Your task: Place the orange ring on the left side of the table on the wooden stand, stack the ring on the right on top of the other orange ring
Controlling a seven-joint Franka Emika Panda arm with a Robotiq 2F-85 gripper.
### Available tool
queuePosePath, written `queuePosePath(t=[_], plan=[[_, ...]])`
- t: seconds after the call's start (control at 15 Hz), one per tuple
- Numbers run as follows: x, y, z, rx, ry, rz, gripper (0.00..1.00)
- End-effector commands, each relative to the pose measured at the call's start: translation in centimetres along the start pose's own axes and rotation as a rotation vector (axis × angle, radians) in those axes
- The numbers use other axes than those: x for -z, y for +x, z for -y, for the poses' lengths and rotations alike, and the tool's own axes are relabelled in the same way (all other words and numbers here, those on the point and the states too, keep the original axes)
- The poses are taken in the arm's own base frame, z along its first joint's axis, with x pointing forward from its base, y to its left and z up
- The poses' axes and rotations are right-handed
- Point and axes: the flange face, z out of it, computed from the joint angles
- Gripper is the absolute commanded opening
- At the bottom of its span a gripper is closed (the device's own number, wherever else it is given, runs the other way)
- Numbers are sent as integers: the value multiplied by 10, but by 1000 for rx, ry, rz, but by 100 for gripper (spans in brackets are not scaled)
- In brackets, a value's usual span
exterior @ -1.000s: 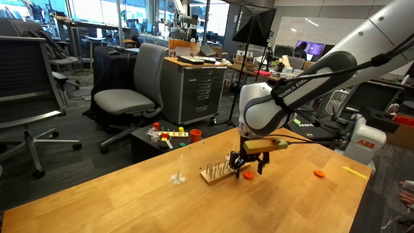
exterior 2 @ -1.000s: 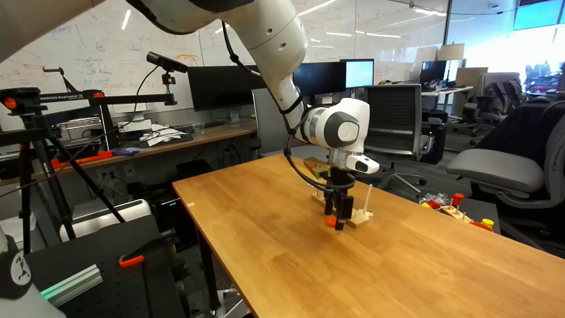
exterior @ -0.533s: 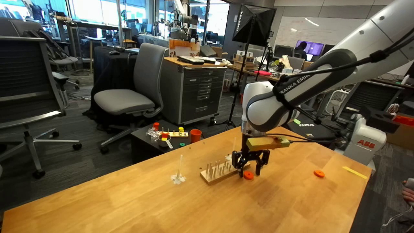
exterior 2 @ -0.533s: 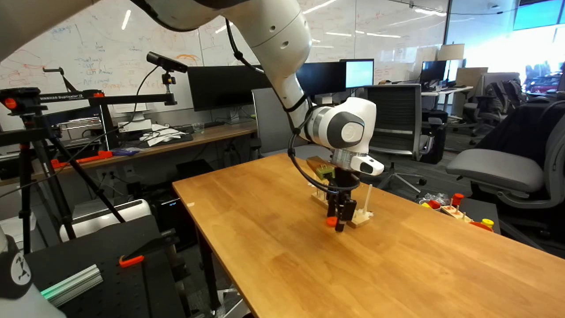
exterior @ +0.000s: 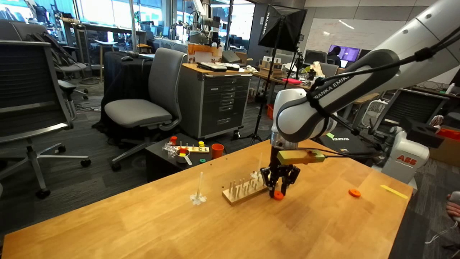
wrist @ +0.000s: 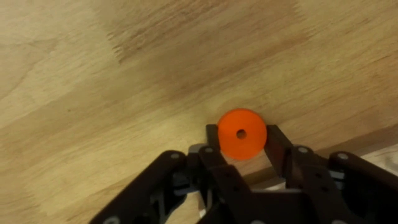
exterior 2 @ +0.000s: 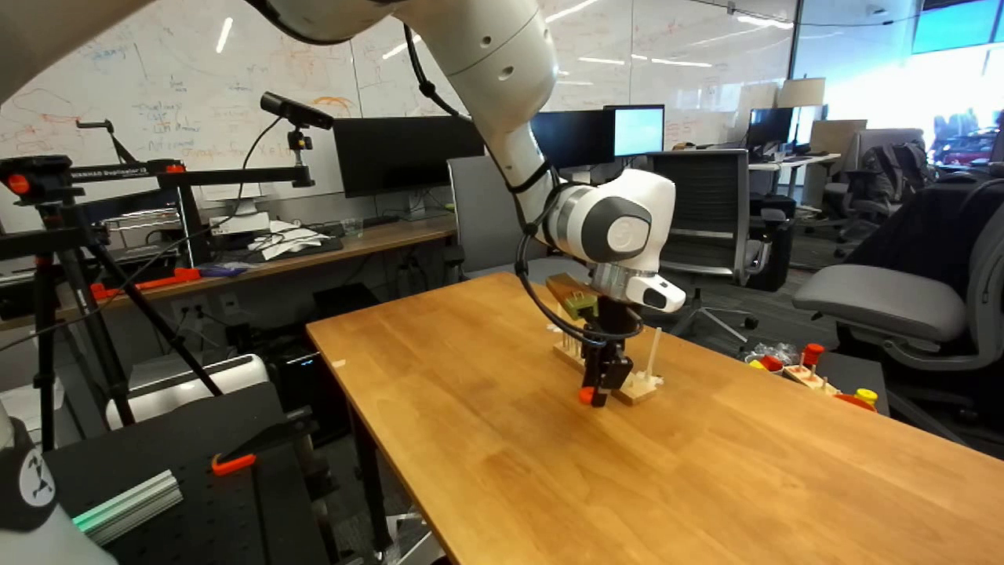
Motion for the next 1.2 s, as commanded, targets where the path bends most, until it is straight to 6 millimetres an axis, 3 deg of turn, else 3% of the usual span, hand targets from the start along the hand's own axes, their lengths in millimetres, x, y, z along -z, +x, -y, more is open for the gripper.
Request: queuePosePath(t=[0.0,0.27,0.67,1.13], plan=[[17,-5,-11,4,52,16,17],[41,-5,-15,2,65,-11,17],[80,-7,1,16,67,-67,17],[79,2,17,3,51,-93,17]])
